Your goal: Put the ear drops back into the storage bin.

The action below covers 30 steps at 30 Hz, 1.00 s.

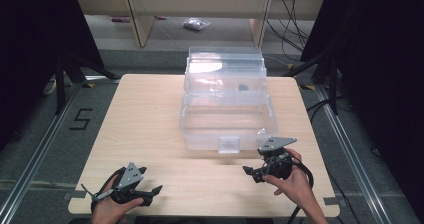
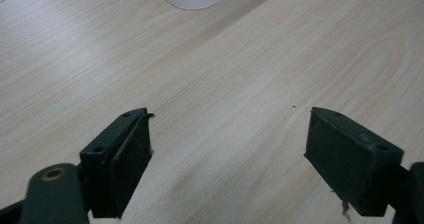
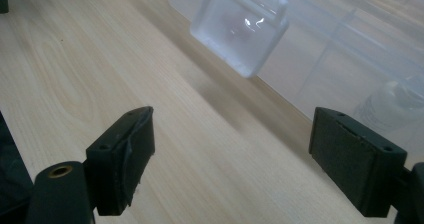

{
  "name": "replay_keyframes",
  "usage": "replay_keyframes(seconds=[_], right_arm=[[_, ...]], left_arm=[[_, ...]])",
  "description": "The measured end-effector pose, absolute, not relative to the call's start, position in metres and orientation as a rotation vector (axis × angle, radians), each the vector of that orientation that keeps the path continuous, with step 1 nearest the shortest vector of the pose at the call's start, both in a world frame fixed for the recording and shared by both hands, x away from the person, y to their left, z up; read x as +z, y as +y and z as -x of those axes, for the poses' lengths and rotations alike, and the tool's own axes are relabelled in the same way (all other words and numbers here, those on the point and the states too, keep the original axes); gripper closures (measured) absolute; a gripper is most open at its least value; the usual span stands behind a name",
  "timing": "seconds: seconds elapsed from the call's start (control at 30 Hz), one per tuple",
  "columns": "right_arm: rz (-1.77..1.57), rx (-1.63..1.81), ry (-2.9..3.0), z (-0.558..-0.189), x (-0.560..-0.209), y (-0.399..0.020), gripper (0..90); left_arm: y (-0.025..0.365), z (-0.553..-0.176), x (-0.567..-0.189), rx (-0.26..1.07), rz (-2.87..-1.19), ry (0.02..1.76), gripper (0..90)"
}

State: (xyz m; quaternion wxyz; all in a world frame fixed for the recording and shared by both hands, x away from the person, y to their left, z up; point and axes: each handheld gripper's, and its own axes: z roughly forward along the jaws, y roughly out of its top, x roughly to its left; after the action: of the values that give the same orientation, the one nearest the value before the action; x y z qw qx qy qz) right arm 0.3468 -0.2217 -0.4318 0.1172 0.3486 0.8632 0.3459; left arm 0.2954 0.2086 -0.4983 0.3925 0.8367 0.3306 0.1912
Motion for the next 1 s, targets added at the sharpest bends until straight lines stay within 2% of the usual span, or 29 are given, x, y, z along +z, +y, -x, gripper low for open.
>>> replay_keyframes(seconds=[1.0], right_arm=[[-1.036, 1.068, 2.531, -0.331, -0.453, -0.233, 19.2]], left_arm=[[0.208, -0.295, -0.499, 0.498, -2.115, 0.844, 17.7]])
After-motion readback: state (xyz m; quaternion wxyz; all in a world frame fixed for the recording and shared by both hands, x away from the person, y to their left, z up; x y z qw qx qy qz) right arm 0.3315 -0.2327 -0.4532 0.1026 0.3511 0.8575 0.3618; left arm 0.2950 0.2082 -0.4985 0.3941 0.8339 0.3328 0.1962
